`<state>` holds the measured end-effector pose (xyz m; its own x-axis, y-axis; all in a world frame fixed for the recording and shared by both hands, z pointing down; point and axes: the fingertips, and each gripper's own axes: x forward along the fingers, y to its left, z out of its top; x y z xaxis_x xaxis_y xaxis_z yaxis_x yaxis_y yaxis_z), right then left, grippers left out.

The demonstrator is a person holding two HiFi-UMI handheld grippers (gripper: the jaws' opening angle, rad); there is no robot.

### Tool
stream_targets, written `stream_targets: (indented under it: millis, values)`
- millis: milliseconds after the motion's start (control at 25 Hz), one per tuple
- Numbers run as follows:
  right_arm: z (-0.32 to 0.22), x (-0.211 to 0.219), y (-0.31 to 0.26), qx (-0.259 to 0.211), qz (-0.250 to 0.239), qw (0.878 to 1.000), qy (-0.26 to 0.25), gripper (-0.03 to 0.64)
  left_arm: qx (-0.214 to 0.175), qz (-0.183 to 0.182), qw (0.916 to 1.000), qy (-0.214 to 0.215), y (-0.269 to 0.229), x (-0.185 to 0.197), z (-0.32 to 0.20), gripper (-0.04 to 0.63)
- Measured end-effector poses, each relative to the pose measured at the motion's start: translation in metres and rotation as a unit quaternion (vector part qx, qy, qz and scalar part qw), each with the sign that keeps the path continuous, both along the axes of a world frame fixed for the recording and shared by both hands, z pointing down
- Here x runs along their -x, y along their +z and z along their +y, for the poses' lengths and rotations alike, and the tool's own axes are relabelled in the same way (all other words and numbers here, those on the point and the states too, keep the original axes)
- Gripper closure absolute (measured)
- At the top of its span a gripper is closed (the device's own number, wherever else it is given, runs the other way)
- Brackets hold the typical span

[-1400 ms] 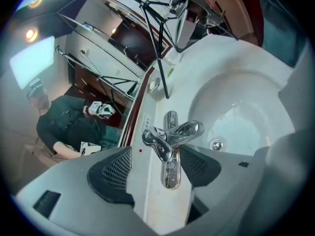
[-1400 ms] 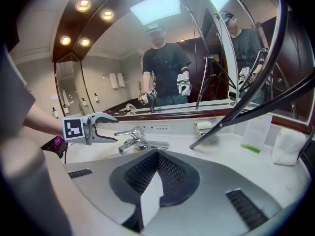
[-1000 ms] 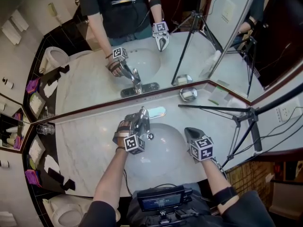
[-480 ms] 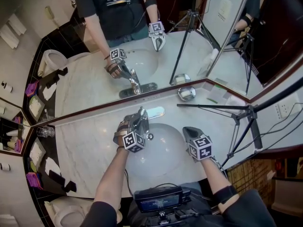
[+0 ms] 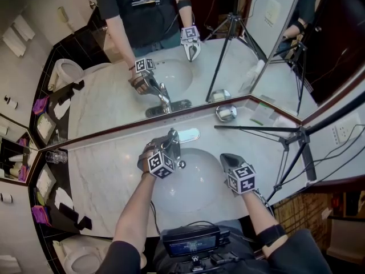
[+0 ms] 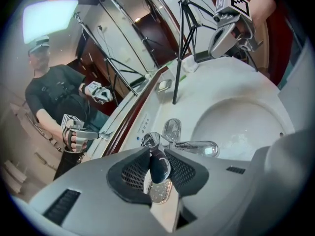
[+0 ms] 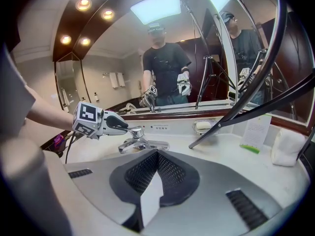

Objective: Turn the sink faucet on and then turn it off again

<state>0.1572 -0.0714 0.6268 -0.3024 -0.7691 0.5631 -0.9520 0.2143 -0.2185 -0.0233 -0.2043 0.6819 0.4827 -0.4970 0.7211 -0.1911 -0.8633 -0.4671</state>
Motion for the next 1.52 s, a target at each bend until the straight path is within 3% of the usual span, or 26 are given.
stream_targets:
  millis: [480, 920, 1200, 1520]
  values:
    - [0.001, 0.004, 0.000, -0.001, -0.003, 1.000, -0.002, 0.598, 0.074, 0.007, 0.9971, 0.012, -0.014, -0.017, -0.013, 0.503]
    - [0.000, 0.007, -0.003, -0.004, -0.005, 1.000, -0.007, 0.598, 0.083, 0.015, 0.9964, -0.004, -0.012, -0.011, -0.012, 0.491]
    - [-0.001, 0.010, -0.006, -0.007, -0.006, 1.000, -0.013, 0.598, 0.060, 0.004, 0.9981, 0.009, -0.024, -0.005, -0.004, 0.491]
    - [-0.003, 0.027, -0.012, -0.015, -0.007, 0.999, -0.031, 0.598, 0.037, 0.017, 0.9992, 0.004, -0.052, 0.016, 0.013, 0.496]
